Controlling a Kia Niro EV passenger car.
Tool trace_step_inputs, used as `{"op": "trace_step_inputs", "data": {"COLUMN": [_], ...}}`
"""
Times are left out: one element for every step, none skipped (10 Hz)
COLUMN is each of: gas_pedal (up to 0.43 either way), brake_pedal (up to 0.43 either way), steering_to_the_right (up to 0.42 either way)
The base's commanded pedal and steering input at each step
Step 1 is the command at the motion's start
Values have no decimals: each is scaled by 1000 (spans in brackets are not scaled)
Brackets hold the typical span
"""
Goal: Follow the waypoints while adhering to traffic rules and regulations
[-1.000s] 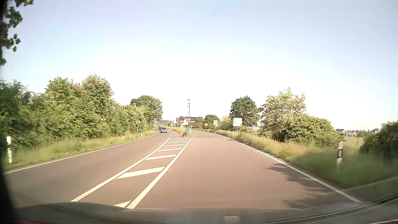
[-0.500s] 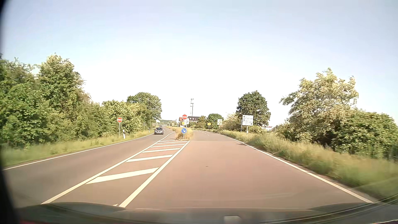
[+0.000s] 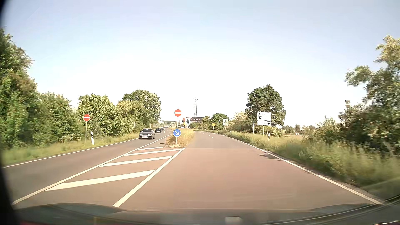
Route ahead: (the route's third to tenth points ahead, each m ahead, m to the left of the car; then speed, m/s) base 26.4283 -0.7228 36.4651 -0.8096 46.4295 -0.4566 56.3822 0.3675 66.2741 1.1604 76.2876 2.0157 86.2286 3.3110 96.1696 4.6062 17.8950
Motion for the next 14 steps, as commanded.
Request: {"op": "trace_step_inputs", "data": {"gas_pedal": [138,138,138,138,138,138,138,138,130,130,130,130,130,130], "brake_pedal": [30,24,30,30,30,30,30,24,30,30,30,30,30,30], "steering_to_the_right": [-5,-5,-5,-5,-5,-6,-5,-5,-4,-4,-4,-4,-4,-4]}}
